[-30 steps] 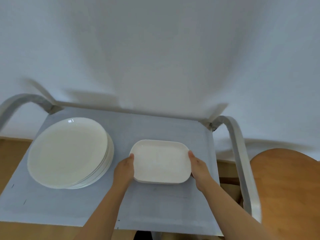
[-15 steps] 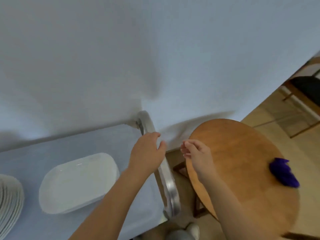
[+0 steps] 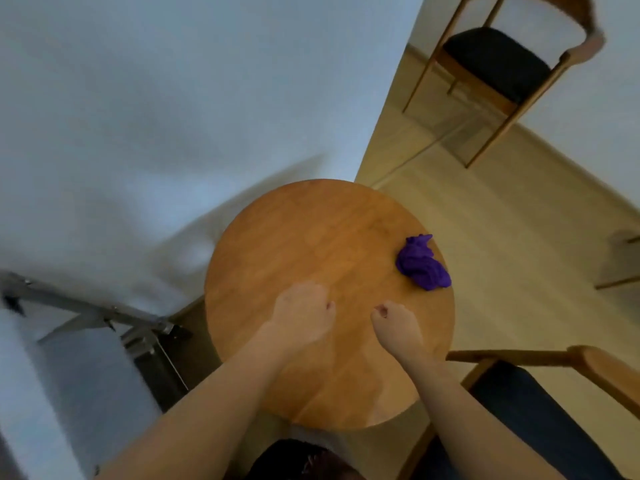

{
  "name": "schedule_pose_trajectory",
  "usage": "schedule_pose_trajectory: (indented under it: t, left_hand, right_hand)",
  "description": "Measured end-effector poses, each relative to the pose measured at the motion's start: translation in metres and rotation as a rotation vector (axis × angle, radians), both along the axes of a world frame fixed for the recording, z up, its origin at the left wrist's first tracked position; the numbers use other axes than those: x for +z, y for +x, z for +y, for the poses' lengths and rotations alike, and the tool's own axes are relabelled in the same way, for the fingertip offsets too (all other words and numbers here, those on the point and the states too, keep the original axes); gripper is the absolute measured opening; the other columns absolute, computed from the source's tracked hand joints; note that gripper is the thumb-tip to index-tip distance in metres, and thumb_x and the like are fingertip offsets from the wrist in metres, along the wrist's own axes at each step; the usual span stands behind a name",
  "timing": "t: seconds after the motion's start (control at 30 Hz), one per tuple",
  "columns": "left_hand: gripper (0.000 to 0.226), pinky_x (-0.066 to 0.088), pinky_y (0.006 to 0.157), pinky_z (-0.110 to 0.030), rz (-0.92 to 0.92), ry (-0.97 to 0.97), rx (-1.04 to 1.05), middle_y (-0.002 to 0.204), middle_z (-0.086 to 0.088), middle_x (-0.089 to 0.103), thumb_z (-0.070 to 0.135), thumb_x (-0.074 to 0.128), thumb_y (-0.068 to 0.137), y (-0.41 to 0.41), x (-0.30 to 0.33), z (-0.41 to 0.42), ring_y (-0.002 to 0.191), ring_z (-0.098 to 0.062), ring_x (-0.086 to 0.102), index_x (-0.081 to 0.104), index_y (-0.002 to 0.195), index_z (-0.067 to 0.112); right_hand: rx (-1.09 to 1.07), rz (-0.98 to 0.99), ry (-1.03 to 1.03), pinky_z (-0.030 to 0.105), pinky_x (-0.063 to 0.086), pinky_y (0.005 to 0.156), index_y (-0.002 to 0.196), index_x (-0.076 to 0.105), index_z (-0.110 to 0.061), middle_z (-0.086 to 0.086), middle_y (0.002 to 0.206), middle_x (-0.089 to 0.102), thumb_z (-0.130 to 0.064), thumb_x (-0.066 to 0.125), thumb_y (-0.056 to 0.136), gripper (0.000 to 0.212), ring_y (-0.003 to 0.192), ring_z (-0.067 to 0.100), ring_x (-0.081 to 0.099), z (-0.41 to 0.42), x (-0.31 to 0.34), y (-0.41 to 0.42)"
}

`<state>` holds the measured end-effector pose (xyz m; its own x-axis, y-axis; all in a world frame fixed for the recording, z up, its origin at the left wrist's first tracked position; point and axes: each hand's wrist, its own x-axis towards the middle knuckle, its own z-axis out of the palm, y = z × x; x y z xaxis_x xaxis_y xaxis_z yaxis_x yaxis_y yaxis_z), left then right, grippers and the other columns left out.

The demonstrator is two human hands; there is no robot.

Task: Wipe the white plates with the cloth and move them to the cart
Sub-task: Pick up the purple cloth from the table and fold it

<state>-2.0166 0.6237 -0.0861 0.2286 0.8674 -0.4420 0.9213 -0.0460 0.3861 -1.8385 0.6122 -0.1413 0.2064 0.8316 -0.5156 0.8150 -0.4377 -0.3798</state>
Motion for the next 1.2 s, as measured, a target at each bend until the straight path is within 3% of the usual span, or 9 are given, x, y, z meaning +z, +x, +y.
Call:
schedule_pose_trajectory:
  t: [0.13,0.3,0.43,0.6,0.8,0.87,1.07,1.13,1.2]
  left_hand:
    - [0.03,0.048,0.071,-0.03,0.002,-0.105,-0.085,0.104,-0.006,0.062,0.031,0.035,0.099,0.043,-0.03,0.031,0.093,-0.021,0.059,0.056,0.112,0.013]
    - [0.031,0.042,0.063,-0.029,0.029,-0.157,-0.077,0.093,-0.001,0.054,0.032,0.035,0.098,0.071,-0.064,0.053,0.079,-0.018,0.052,0.056,0.114,0.015]
    - [0.032,0.04,0.062,-0.027,0.007,-0.219,-0.032,0.1,-0.002,0.061,0.033,0.035,0.099,0.079,-0.081,0.056,0.086,-0.019,0.057,0.058,0.113,0.014]
    - [0.034,0.052,0.071,-0.032,0.004,-0.25,-0.019,0.106,-0.005,0.064,0.034,0.036,0.099,0.078,-0.088,0.048,0.09,-0.021,0.062,0.059,0.112,0.012]
    - [0.041,0.042,0.074,-0.026,-0.1,-0.216,0.171,0.118,0.002,0.063,0.034,0.045,0.096,0.058,-0.079,0.029,0.099,-0.014,0.06,0.046,0.135,0.023]
    - [0.048,0.041,0.088,-0.027,-0.16,-0.167,0.223,0.129,0.001,0.059,0.032,0.052,0.093,0.047,-0.071,0.021,0.113,-0.017,0.056,0.042,0.139,0.023]
    - [0.083,0.029,0.097,-0.021,-0.506,0.02,0.267,0.13,0.011,0.041,0.036,0.068,0.082,-0.002,-0.01,-0.012,0.122,-0.004,0.037,0.02,0.149,0.025]
    - [0.067,0.028,0.098,-0.017,-0.594,0.087,0.266,0.127,0.021,0.041,0.033,0.065,0.085,-0.024,0.018,-0.032,0.119,0.004,0.036,0.032,0.143,0.03]
    - [0.022,0.039,0.083,-0.017,-0.685,0.165,0.287,0.102,0.03,0.057,0.024,0.054,0.093,-0.049,0.045,-0.058,0.098,0.009,0.05,0.056,0.111,0.037]
  right_hand:
    - [-0.009,-0.093,-0.023,0.033,0.041,0.081,0.109,0.061,-0.014,0.008,0.117,0.059,-0.03,0.046,0.094,0.027,0.106,0.027,0.055,0.032,-0.031,0.045]
    - [-0.159,-0.161,0.074,0.038,0.036,0.1,0.138,0.039,-0.009,0.013,0.139,0.039,-0.031,0.057,0.092,0.054,0.127,0.03,0.036,0.07,-0.065,0.086]
    - [-0.28,-0.257,0.109,0.039,0.033,0.103,0.141,0.032,-0.007,0.017,0.142,0.032,-0.026,0.058,0.09,0.059,0.129,0.033,0.032,0.088,-0.084,0.097]
    - [-0.227,-0.352,0.049,0.039,0.034,0.098,0.119,0.051,-0.007,0.018,0.134,0.036,-0.026,0.057,0.092,0.034,0.122,0.034,0.034,0.088,-0.097,0.103]
    - [-0.271,0.13,0.28,0.042,0.043,0.087,0.099,0.051,-0.009,0.003,0.09,0.056,-0.02,0.051,0.092,0.013,0.091,0.027,0.055,0.078,-0.057,0.071]
    - [-0.257,0.248,0.315,0.028,0.042,0.076,0.091,0.049,-0.014,-0.004,0.076,0.054,-0.022,0.05,0.092,0.008,0.078,0.021,0.054,0.072,-0.029,0.053]
    - [-0.156,0.801,0.211,0.024,0.042,0.055,0.067,0.049,-0.021,-0.003,0.064,0.056,-0.024,0.058,0.09,0.025,0.059,0.012,0.052,0.043,0.074,-0.022]
    - [-0.157,0.918,0.14,0.027,0.045,0.055,0.07,0.053,-0.018,0.0,0.065,0.059,-0.027,0.059,0.091,0.024,0.059,0.013,0.055,0.028,0.107,-0.051]
    - [-0.145,1.034,0.064,0.027,0.05,0.06,0.08,0.058,-0.013,0.003,0.072,0.065,-0.031,0.059,0.092,0.022,0.064,0.013,0.061,0.012,0.136,-0.076]
